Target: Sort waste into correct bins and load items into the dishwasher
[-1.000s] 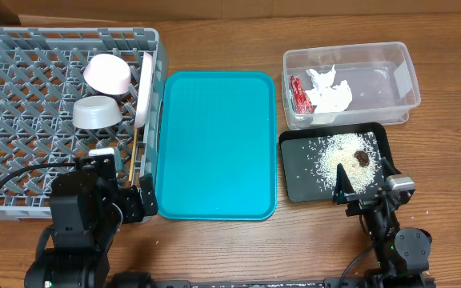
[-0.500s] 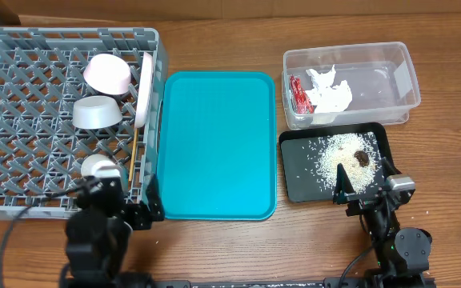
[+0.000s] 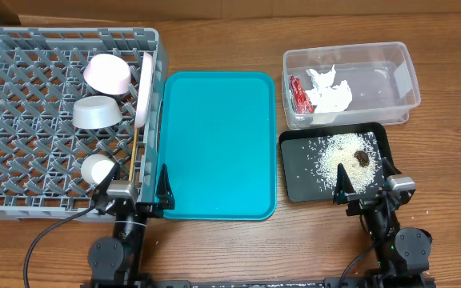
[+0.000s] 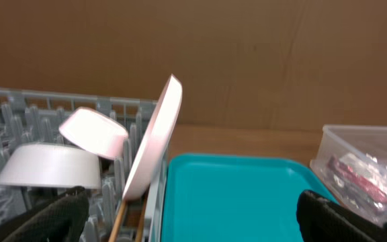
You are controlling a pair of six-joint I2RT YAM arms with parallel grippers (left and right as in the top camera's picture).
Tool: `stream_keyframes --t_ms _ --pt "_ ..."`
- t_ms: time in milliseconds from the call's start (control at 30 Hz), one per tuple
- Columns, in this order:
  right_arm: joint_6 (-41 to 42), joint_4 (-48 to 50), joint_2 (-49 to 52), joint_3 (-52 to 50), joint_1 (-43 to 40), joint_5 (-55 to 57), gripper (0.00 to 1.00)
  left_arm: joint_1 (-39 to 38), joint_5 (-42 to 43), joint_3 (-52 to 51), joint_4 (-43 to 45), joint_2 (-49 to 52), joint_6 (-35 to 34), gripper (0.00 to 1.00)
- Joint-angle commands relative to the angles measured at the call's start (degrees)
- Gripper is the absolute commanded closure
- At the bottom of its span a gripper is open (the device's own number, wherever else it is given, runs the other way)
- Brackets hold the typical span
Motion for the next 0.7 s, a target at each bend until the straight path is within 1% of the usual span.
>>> stream_keyframes --t_ms 0,100,200,267,667 --pt "-0.2 0.39 -0.52 -0.61 -0.17 0.72 0.0 -0.48 0.61 -3.76 4.9 -1.18 2.62 0.0" --pt "-0.17 0.42 -0.52 -0.61 -0.17 0.72 0.0 -0.48 0.42 -3.61 2.95 -1.18 4.55 0.0" --pt "-0.17 0.39 -0.52 -0.61 -0.17 0.72 0.0 -0.5 0.76 -3.61 -3.52 -1.18 3.61 0.0" --pt "-0.2 0.39 -0.52 -0.61 -0.17 0.72 0.0 -0.48 1.2 -3.61 -3.5 -1.18 2.56 0.0" --pt "-0.17 0.39 -0.52 -0.61 -0.17 0.72 0.0 -0.48 1.01 -3.61 -3.65 -1.11 2.6 0.0"
